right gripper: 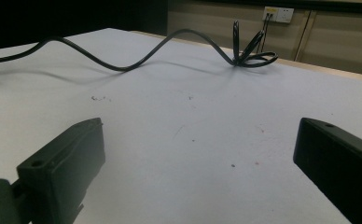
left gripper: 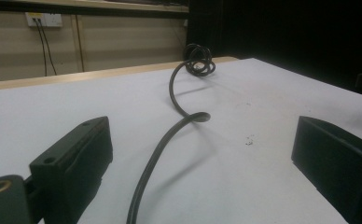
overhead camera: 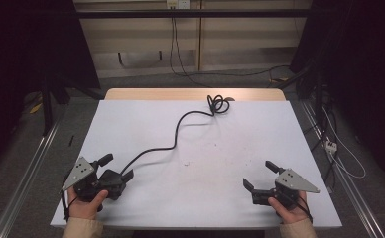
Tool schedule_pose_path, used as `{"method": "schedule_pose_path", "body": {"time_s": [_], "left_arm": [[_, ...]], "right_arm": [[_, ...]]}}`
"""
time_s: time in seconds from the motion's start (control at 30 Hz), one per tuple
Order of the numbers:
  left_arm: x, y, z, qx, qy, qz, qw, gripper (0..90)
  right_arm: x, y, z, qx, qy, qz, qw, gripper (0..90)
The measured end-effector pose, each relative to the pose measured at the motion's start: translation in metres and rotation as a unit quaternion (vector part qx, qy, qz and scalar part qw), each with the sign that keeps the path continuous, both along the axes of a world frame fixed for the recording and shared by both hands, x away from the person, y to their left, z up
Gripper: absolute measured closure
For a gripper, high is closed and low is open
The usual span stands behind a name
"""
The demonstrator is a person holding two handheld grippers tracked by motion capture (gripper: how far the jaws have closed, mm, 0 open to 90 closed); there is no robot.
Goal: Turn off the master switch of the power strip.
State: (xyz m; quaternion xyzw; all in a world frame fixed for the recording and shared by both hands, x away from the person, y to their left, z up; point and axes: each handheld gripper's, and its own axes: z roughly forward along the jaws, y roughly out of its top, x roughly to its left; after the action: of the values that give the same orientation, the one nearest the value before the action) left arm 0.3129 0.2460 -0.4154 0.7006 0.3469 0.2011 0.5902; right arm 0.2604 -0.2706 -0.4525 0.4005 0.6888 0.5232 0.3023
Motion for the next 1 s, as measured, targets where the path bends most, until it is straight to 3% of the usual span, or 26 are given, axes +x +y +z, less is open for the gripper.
{"method": "schedule_pose_path", "body": {"time_s": [0.43,1.0], "left_arm": [[0.003,0.010,0.002,0.000,0.016,-0.003,0.9999,7.3],[0.004,0.022,0.003,0.009,0.018,0.001,0.9998,20.6]], "right_arm": [[0.000,0.000,0.000,0.002,0.000,-0.001,1.0000,1.7],[0.001,0.001,-0.001,0.002,0.002,0.005,1.0000,2.4]]}}
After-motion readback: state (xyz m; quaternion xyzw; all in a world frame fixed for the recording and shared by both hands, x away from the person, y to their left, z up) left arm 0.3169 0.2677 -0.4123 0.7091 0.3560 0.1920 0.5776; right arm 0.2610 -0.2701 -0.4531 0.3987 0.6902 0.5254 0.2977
